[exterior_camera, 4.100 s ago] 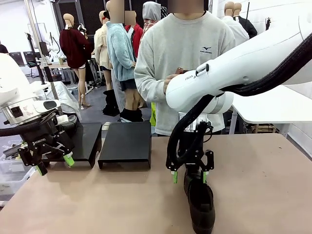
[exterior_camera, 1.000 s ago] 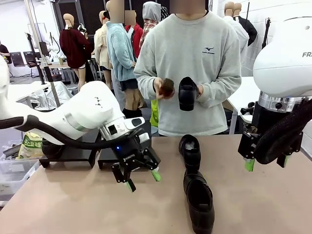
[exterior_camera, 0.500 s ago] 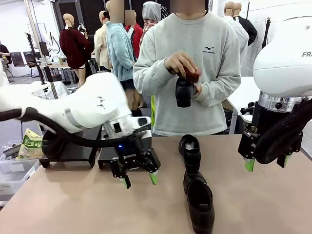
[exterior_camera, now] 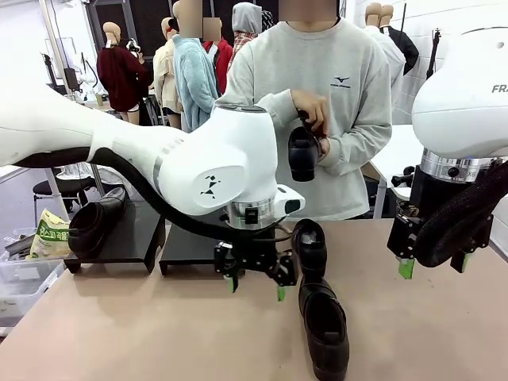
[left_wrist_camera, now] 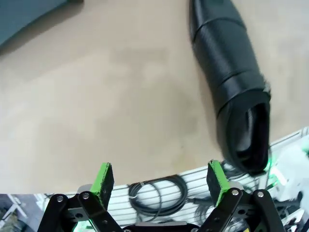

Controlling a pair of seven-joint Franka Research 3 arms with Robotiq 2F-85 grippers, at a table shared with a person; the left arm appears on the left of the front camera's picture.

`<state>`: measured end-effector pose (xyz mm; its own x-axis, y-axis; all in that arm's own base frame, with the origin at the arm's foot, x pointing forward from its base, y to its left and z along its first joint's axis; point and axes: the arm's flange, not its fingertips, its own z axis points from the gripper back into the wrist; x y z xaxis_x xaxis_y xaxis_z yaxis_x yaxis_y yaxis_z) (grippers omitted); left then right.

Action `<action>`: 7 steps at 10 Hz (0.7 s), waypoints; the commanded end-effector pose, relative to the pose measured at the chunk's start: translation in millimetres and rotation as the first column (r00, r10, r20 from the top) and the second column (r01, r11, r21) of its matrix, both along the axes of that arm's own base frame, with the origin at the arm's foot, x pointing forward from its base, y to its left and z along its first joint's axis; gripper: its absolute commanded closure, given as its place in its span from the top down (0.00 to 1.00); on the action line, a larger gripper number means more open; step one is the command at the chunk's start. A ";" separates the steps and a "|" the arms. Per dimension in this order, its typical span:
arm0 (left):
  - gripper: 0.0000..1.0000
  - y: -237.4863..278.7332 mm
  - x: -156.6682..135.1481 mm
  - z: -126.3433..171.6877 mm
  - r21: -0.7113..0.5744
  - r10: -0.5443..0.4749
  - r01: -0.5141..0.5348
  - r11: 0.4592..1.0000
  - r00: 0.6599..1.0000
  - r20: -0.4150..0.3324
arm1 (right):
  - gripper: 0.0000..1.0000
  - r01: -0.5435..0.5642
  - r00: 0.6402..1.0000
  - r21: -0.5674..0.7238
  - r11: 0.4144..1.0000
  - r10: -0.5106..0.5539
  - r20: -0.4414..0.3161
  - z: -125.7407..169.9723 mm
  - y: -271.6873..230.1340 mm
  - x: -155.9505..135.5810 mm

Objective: Organize the shoes by placing them on the stand.
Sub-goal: Place the Shoe from the middle of the table onto the Shoes Stand.

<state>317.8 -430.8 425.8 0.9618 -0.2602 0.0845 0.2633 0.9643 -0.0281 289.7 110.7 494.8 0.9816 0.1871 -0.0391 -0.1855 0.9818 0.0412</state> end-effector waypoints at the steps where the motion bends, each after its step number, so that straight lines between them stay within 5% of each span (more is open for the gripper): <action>1: 1.00 -14.9 8.8 -9.0 -0.074 0.106 -0.105 0.992 0.994 0.008 | 1.00 -0.005 1.000 0.006 1.000 0.005 -0.003 1.9 1.7 2.5; 4: 1.00 -43.3 4.1 -11.5 -0.082 0.165 -0.168 0.982 0.986 -0.039 | 1.00 -0.005 1.000 0.006 1.000 0.005 -0.003 1.9 1.7 2.5; 7: 1.00 -61.4 1.8 -32.7 -0.029 0.121 -0.126 0.992 0.985 -0.124 | 1.00 -0.005 1.000 0.006 1.000 0.005 -0.003 1.9 1.7 2.5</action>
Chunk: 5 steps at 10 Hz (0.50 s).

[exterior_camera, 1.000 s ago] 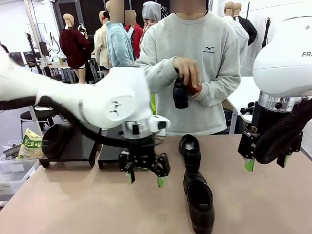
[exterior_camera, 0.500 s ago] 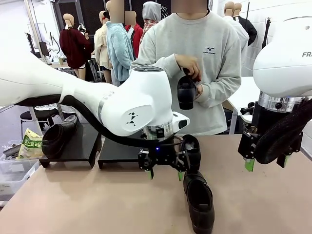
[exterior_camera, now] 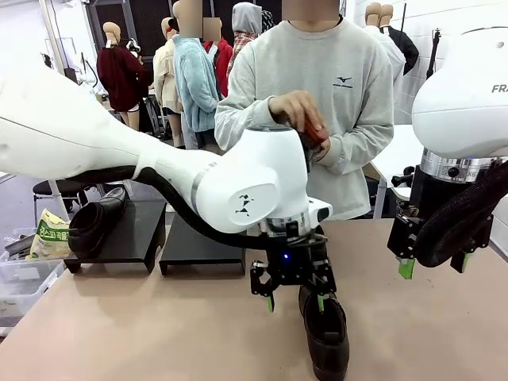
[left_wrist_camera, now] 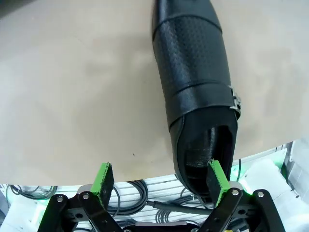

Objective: Organize the shoes by placing them on the stand.
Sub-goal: Place the Shoe from the middle of the table onto the Shoes Stand.

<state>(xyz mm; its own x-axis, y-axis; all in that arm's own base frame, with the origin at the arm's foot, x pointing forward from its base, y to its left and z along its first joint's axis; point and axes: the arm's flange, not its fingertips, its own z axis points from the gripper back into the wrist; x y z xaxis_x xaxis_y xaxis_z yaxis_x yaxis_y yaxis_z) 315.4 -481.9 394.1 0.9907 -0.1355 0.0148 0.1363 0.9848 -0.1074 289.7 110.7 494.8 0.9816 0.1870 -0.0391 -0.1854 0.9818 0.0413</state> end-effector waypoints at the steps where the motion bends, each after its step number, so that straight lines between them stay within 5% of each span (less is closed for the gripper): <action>1: 1.00 -10.2 0.3 -6.6 0.031 -0.004 0.006 1.000 0.998 -0.065 | 1.00 -0.005 1.000 0.006 1.000 0.005 -0.003 1.8 1.7 2.5; 5: 1.00 -12.2 7.4 -21.0 0.015 -0.016 0.018 1.000 0.988 -0.152 | 1.00 -0.005 1.000 0.006 1.000 0.005 -0.003 1.8 1.7 2.5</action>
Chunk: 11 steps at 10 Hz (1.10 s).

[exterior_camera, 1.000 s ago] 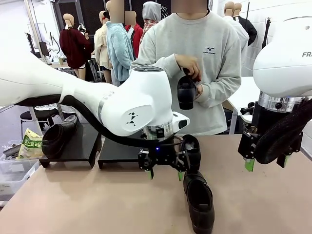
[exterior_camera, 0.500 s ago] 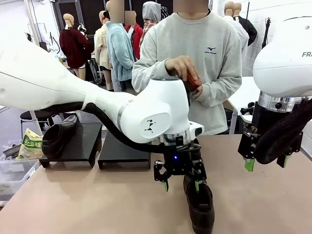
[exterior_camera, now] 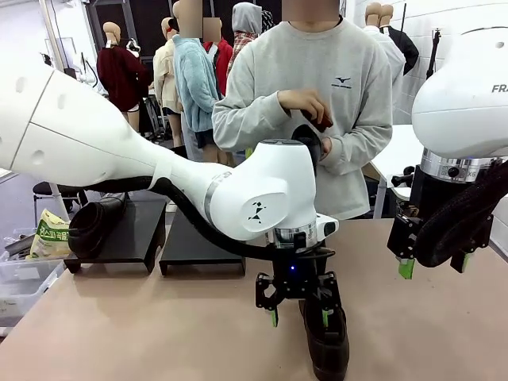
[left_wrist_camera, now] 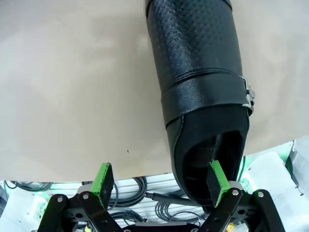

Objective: Organize the shoes by placing them on the stand.
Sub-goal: Place the Shoe from the middle of the table onto the Shoes Stand.

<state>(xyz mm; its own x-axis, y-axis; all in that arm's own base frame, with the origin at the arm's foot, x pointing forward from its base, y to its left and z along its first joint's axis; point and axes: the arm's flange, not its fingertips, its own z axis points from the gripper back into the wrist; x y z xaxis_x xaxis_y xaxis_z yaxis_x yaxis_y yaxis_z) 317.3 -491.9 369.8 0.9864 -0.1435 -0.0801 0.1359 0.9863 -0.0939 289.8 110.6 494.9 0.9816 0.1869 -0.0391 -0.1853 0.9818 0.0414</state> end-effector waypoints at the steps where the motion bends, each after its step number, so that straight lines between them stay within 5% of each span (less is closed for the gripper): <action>1: 1.00 -0.6 4.2 -3.9 0.006 -0.021 0.022 1.000 0.990 -0.142 | 1.00 -0.005 1.000 0.006 1.000 0.005 -0.003 1.8 1.8 2.5; 3: 0.82 0.6 0.8 -5.1 0.005 -0.044 0.045 0.999 0.991 -0.130 | 1.00 -0.005 1.000 0.006 1.000 0.005 -0.003 1.8 1.8 2.5; 8: 0.00 5.0 7.8 -9.7 -0.074 -0.219 0.213 0.974 0.972 -0.079 | 1.00 -0.005 1.000 0.006 1.000 0.005 -0.003 1.8 1.8 2.5; 11: 0.00 6.1 11.2 -12.0 -0.109 -0.309 0.302 0.947 0.950 -0.047 | 1.00 -0.005 1.000 0.006 1.000 0.005 -0.003 1.8 1.8 2.5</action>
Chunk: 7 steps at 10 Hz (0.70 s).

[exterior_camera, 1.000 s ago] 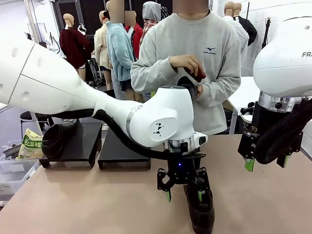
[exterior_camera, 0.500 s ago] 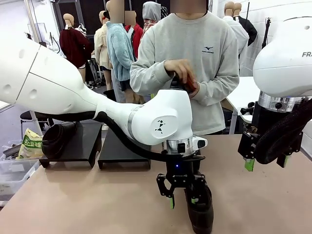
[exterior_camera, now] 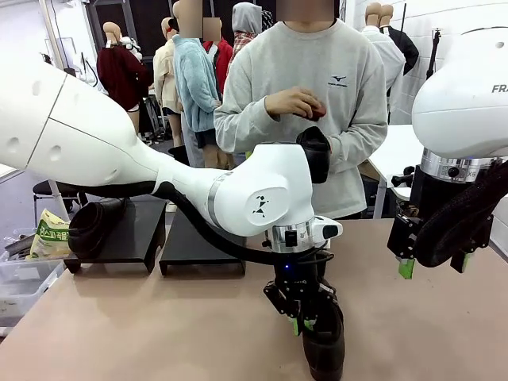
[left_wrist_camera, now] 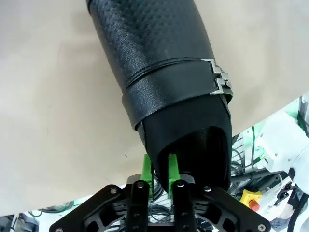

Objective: Organize the shoes by placing them on the stand.
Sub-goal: Place the Shoe from the middle of the table onto the Shoes Stand.

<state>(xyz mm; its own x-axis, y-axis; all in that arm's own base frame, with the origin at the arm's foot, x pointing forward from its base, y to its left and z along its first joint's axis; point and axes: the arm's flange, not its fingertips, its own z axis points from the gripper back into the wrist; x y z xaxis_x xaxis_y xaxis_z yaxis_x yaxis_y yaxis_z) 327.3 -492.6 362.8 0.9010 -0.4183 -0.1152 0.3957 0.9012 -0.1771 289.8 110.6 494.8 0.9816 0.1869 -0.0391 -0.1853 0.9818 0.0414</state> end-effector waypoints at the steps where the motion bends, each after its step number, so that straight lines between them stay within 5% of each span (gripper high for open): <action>1: 0.00 9.4 3.5 -3.8 -0.036 -0.025 0.024 0.999 1.000 -0.010 | 1.00 -0.005 1.000 0.006 1.000 0.005 -0.003 1.8 1.8 2.5; 4: 0.00 20.8 3.4 10.8 -0.064 0.003 -0.002 0.998 1.000 0.009 | 1.00 -0.005 1.000 0.006 1.000 0.005 -0.003 1.8 1.8 2.5; 7: 0.00 69.1 -16.7 86.8 -0.040 0.149 -0.145 0.989 0.978 0.146 | 1.00 -0.005 1.000 0.006 1.000 0.005 -0.003 1.8 1.8 2.5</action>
